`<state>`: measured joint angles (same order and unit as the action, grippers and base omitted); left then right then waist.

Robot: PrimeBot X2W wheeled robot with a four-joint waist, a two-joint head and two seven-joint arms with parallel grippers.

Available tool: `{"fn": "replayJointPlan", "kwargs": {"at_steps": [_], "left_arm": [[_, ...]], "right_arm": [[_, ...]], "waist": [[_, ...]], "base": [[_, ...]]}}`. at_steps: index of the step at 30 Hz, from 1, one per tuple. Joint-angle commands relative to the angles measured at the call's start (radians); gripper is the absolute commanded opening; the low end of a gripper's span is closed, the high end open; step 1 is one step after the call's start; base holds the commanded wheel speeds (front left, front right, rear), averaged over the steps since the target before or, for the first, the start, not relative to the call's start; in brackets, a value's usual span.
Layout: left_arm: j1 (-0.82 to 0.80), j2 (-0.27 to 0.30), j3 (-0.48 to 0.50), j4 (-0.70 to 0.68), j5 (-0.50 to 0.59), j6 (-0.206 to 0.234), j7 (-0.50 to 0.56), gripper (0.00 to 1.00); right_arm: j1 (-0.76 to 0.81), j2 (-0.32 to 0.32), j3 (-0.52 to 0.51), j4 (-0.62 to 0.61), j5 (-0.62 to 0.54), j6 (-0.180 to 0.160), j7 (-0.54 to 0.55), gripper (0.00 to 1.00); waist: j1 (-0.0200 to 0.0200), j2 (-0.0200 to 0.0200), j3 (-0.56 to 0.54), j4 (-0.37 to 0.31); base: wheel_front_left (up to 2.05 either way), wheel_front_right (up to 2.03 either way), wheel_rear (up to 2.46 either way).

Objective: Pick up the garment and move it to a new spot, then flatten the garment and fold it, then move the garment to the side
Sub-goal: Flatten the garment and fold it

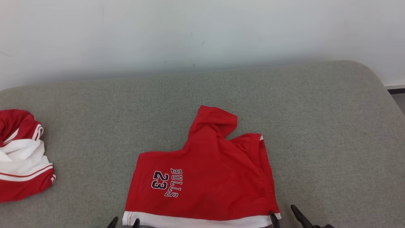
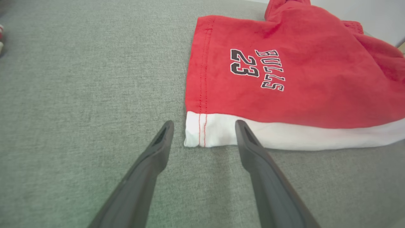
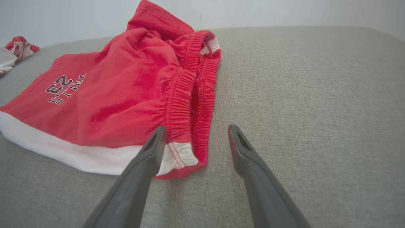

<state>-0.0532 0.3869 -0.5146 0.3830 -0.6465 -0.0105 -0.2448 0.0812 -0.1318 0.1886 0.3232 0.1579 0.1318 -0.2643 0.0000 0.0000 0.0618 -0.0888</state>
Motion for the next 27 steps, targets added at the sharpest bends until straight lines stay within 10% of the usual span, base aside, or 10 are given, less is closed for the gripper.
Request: {"fn": "replayJointPlan", "kwargs": {"at_steps": [1,12,13,14,15,16,17,27], "left_arm": [[-0.019,0.001,-0.003,0.011,0.009,-0.007,0.002,1.00],[-0.093,-0.025,-0.027,0.102,-0.007,-0.051,0.016,1.00],[-0.096,-0.028,-0.023,0.111,-0.012,-0.054,0.017,0.85],[-0.101,-0.030,-0.022,0.120,-0.015,-0.056,0.017,0.42],[-0.105,-0.031,-0.025,0.128,-0.015,-0.059,0.019,0.00],[-0.110,-0.032,-0.029,0.135,-0.012,-0.059,0.019,0.00],[-0.112,-0.037,-0.028,0.144,-0.018,-0.062,0.017,0.00],[-0.085,-0.050,-0.002,0.145,-0.029,-0.071,-0.013,0.00]], "right_arm": [[-0.018,-0.007,0.012,0.014,0.005,-0.002,0.000,1.00],[-0.060,-0.025,0.074,0.075,0.029,-0.002,0.000,1.00],[-0.063,-0.028,0.082,0.082,0.033,-0.002,0.000,1.00],[-0.065,-0.031,0.091,0.092,0.037,-0.002,-0.001,1.00],[-0.072,-0.032,0.102,0.101,0.037,-0.002,0.000,0.47],[-0.081,-0.034,0.117,0.114,0.042,-0.002,0.000,0.09],[-0.094,-0.036,0.129,0.127,0.048,-0.002,0.000,0.00],[-0.095,-0.072,0.171,0.096,0.090,-0.002,0.000,0.00]], "waist": [[0.0000,0.0000,0.004,-0.001],[0.0000,0.0000,0.022,0.006],[0.0000,0.0000,0.023,0.006],[0.0000,0.0000,0.023,0.004],[0.0000,0.0000,0.023,0.003],[0.0000,0.0000,0.024,0.000],[0.0000,0.0000,0.024,-0.002],[0.0000,0.0000,0.007,0.006]], "base": [[0.00,0.00,0.00],[0.00,0.00,0.00],[0.00,0.00,0.00],[0.00,0.00,0.00],[0.00,0.00,0.00],[0.00,0.00,0.00],[0.00,0.00,0.00],[0.00,0.00,0.00]]}}
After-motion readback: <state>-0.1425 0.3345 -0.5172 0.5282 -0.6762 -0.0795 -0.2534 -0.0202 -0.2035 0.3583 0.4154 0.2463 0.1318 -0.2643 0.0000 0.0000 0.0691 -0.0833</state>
